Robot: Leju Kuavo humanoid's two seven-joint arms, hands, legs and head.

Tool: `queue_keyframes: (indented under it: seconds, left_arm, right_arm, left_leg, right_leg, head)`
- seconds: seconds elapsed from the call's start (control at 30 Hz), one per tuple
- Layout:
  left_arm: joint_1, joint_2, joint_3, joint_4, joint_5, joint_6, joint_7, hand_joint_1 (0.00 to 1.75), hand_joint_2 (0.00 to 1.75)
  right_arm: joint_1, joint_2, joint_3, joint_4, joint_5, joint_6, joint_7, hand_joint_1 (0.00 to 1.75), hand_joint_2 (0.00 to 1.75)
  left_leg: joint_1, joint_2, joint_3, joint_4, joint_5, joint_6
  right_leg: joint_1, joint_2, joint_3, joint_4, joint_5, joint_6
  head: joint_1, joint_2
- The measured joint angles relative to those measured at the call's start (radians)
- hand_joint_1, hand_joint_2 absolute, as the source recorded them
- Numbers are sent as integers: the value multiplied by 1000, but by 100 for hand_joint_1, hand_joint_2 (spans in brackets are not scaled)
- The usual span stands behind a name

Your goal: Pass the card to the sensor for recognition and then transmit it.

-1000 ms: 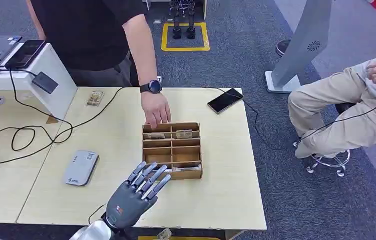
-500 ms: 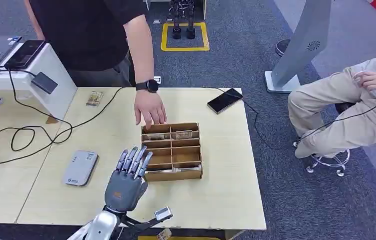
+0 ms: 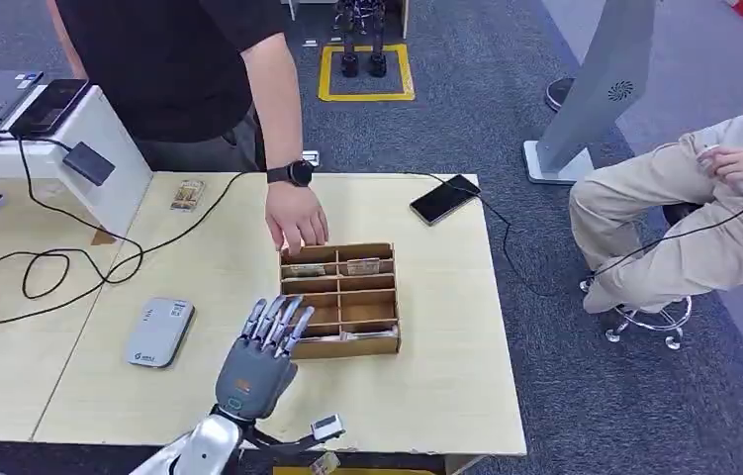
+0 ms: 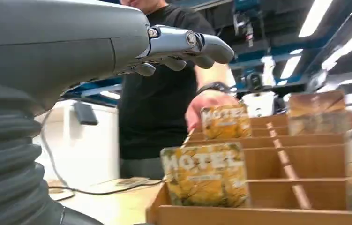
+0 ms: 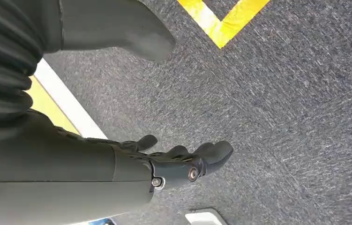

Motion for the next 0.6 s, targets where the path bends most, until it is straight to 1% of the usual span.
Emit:
queue_keyframes:
  seconds: [0.07, 0.1, 0.2, 0.27, 0.4, 0.6]
  left_arm:
    - [-22, 0, -29, 21, 0, -26, 77, 0, 175]
    - [-31, -1, -41, 31, 0, -32, 85, 0, 175]
    - [-49, -4, -67, 60, 0, -42, 85, 0, 175]
    - [-54, -6, -75, 78, 0, -39, 73, 0, 175]
    - [-54, -6, -77, 101, 0, -43, 69, 0, 175]
    - [-54, -18, -77, 123, 0, -79, 70, 0, 175]
  right_arm:
    - [0, 0, 0, 0, 0, 0, 3, 0, 175]
    - [1, 0, 0, 0, 0, 0, 3, 0, 175]
    - [1, 0, 0, 0, 1, 0, 3, 0, 175]
    - [1, 0, 0, 0, 3, 0, 3, 0, 175]
    - [1, 0, 0, 0, 3, 0, 3, 0, 175]
    - [2, 0, 0, 0, 3, 1, 3, 0, 175]
  left_leg:
    - [0, 0, 0, 0, 0, 0]
    - [0, 0, 0, 0, 0, 0]
    - [0, 0, 0, 0, 0, 0]
    - [0, 0, 0, 0, 0, 0]
    - [0, 0, 0, 0, 0, 0]
    - [0, 0, 0, 0, 0, 0]
  right_leg:
    - [0, 0, 0, 0, 0, 0]
    - [0, 0, 0, 0, 0, 0]
    - [0, 0, 0, 0, 0, 0]
    - [0, 0, 0, 0, 0, 0]
    - [0, 0, 0, 0, 0, 0]
    - [0, 0, 0, 0, 0, 0]
  head:
    - [0, 0]
    - [0, 0]
    - [0, 0]
    - [0, 0]
    - [0, 0]
    - [0, 0]
